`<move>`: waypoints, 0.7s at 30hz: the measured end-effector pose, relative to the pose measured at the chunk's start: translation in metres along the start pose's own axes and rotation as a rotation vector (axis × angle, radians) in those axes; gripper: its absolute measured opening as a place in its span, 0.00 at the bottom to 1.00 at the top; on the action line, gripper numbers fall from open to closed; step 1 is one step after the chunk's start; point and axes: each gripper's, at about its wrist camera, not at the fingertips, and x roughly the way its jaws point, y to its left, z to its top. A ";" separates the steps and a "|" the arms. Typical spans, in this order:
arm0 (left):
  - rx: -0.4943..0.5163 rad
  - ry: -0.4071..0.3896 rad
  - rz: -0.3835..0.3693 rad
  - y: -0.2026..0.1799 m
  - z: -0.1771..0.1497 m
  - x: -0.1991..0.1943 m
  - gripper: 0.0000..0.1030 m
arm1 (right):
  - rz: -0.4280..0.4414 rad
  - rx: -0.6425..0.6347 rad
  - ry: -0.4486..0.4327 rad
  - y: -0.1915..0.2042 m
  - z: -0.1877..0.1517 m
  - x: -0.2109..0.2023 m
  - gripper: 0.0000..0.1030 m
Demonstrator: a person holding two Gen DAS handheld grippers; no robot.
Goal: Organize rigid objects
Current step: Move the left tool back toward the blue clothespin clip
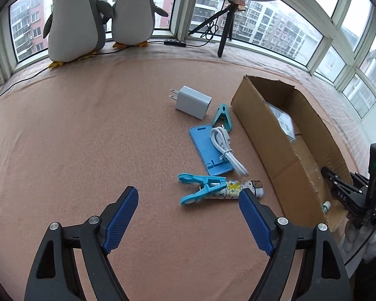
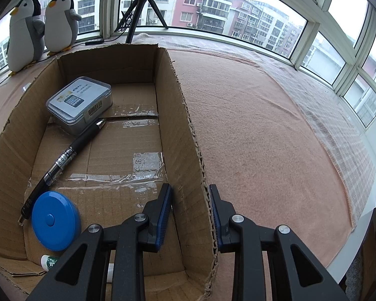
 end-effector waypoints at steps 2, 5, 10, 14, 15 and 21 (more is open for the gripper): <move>-0.023 0.000 -0.014 -0.002 -0.005 0.006 0.83 | 0.000 -0.001 0.000 0.000 0.000 0.000 0.25; -0.056 0.004 -0.025 -0.005 -0.010 0.016 0.83 | 0.000 -0.002 -0.001 -0.001 -0.001 0.000 0.25; -0.110 -0.008 -0.006 -0.006 -0.010 0.027 0.83 | 0.000 -0.001 -0.001 0.000 -0.003 0.000 0.25; -0.161 -0.032 -0.005 -0.005 -0.008 0.029 0.83 | 0.000 -0.002 -0.001 0.000 -0.003 0.000 0.25; -0.164 -0.036 0.002 -0.007 -0.007 0.030 0.83 | 0.000 -0.002 -0.001 0.000 -0.003 0.000 0.25; -0.162 -0.033 0.021 -0.013 -0.006 0.038 0.81 | 0.000 -0.003 -0.002 0.000 -0.003 0.000 0.25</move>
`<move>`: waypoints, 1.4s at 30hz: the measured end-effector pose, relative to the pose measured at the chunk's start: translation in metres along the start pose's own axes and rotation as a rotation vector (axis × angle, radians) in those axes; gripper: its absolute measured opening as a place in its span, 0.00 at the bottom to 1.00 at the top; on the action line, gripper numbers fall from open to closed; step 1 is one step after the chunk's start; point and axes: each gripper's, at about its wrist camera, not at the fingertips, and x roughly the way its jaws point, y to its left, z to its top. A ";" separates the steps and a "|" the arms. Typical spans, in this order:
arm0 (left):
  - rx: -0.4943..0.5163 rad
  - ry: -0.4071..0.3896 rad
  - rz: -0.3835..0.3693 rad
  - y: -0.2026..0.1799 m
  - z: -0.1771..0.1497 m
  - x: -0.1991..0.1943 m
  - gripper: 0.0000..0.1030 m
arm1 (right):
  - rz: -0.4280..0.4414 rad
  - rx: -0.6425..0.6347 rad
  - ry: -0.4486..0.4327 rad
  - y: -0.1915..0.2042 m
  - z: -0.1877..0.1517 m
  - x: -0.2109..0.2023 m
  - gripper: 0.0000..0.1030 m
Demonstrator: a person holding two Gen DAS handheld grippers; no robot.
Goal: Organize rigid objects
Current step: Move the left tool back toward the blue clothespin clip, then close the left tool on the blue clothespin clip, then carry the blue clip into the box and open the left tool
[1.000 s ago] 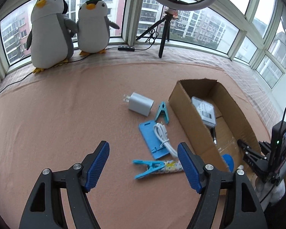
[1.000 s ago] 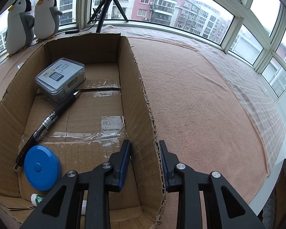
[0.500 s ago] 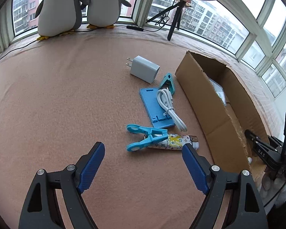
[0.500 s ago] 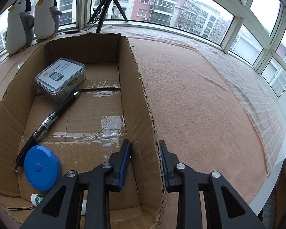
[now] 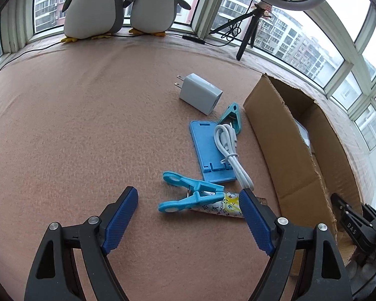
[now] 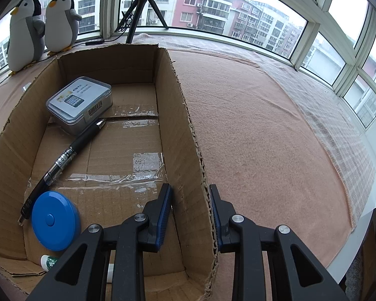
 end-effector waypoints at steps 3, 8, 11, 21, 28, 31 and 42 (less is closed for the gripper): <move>0.000 -0.007 0.008 -0.001 0.000 0.000 0.77 | 0.000 -0.001 0.000 0.000 0.000 0.000 0.25; -0.011 -0.007 0.004 0.001 0.002 0.000 0.70 | 0.000 0.000 0.000 0.000 0.000 0.000 0.25; 0.008 -0.005 0.013 -0.001 0.001 0.001 0.58 | 0.000 0.000 0.000 0.000 0.000 0.000 0.25; 0.017 -0.012 0.002 0.002 -0.001 0.000 0.53 | 0.000 0.000 0.000 0.000 0.000 0.000 0.25; 0.002 -0.021 -0.008 0.013 -0.003 -0.011 0.53 | 0.000 0.002 -0.001 0.000 0.000 0.000 0.25; 0.003 -0.032 -0.015 0.015 -0.002 -0.020 0.53 | 0.000 0.000 -0.001 0.000 -0.001 -0.001 0.25; 0.134 -0.086 -0.128 -0.043 0.006 -0.063 0.53 | 0.000 0.000 -0.001 0.000 -0.001 -0.001 0.25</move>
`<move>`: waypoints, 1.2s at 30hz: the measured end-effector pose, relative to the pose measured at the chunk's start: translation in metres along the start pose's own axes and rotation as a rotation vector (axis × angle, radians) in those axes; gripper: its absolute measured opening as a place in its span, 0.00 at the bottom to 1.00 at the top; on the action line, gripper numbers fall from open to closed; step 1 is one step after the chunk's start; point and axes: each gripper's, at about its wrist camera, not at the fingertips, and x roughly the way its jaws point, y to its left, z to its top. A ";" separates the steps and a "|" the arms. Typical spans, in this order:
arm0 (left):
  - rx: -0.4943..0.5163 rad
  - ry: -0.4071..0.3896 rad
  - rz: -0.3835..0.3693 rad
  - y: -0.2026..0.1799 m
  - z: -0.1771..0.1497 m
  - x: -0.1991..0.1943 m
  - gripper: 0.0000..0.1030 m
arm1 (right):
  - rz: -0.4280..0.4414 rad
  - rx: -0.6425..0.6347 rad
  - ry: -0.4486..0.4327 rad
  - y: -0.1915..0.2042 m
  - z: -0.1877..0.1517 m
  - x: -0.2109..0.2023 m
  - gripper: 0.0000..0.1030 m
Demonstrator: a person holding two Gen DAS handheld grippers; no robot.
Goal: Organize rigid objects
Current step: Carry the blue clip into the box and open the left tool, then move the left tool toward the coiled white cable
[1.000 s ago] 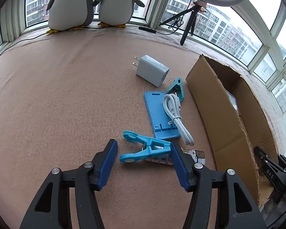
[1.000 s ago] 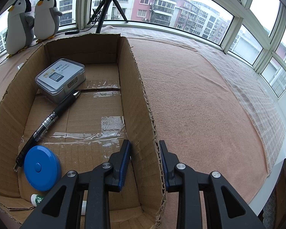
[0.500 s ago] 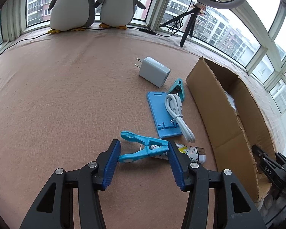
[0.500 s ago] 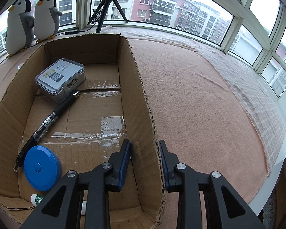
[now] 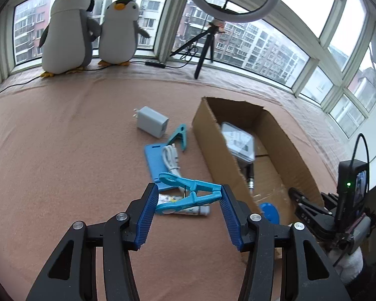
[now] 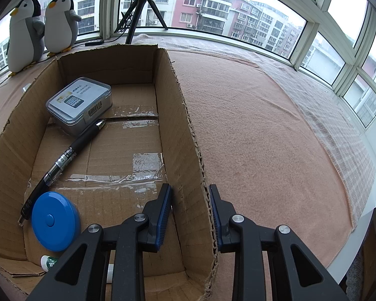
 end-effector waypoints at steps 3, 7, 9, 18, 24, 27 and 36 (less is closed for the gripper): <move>0.043 -0.005 -0.022 -0.022 0.006 0.000 0.53 | 0.000 0.001 0.000 0.000 0.000 0.000 0.25; 0.079 0.010 -0.053 -0.047 0.011 0.009 0.53 | 0.001 0.003 -0.001 0.000 0.000 -0.001 0.25; 0.098 0.021 -0.057 -0.059 0.014 0.015 0.53 | 0.001 0.002 -0.001 0.000 0.001 -0.001 0.26; 0.157 0.059 -0.080 -0.094 0.024 0.046 0.53 | 0.001 0.004 -0.002 0.000 0.001 -0.001 0.26; 0.149 0.082 -0.100 -0.099 0.027 0.056 0.65 | 0.001 0.004 -0.002 0.000 0.000 -0.001 0.26; 0.159 0.078 -0.100 -0.100 0.026 0.055 0.67 | 0.002 0.005 -0.002 -0.001 0.000 -0.001 0.26; 0.159 0.077 -0.112 -0.096 0.025 0.050 0.67 | 0.001 0.003 -0.002 0.000 0.001 -0.001 0.26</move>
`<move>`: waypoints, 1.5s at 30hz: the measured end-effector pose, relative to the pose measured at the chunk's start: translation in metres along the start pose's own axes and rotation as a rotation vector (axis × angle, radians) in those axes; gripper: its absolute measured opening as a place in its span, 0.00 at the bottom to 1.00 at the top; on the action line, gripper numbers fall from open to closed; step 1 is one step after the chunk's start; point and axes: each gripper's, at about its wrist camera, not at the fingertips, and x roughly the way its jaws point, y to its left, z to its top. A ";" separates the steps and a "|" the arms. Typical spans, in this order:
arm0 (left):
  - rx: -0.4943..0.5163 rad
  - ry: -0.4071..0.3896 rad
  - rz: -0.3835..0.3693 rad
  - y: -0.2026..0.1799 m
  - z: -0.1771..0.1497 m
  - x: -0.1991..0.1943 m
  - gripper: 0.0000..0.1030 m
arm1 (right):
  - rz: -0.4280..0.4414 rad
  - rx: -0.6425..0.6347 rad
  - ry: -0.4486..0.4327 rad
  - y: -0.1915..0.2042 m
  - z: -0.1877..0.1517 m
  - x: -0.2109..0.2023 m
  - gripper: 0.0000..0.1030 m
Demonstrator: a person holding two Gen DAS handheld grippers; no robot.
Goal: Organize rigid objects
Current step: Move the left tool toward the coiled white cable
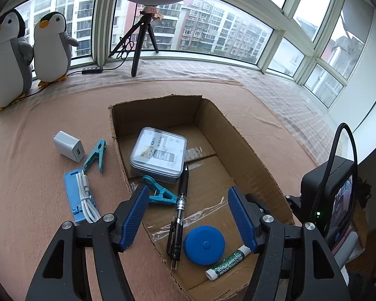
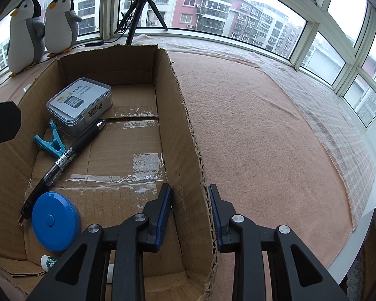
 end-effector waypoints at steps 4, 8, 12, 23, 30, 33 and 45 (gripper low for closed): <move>-0.002 -0.006 -0.005 0.005 -0.002 -0.007 0.67 | 0.000 0.000 0.000 0.000 0.000 0.000 0.26; -0.030 -0.026 -0.006 0.023 -0.003 -0.023 0.67 | 0.001 0.000 0.000 0.000 0.000 0.000 0.25; -0.066 -0.045 0.022 0.055 -0.008 -0.044 0.70 | 0.000 0.000 -0.001 0.000 0.000 0.000 0.25; -0.210 -0.020 0.127 0.147 -0.030 -0.066 0.70 | -0.002 0.000 -0.002 0.000 0.000 0.000 0.25; -0.250 0.019 0.150 0.159 -0.022 -0.047 0.70 | -0.002 -0.001 -0.003 0.000 0.000 0.000 0.26; -0.242 0.041 0.141 0.151 -0.015 -0.034 0.70 | -0.001 0.000 -0.004 0.000 0.000 -0.001 0.26; -0.213 0.146 0.154 0.126 0.007 0.017 0.47 | 0.003 0.004 -0.009 0.000 0.000 -0.002 0.26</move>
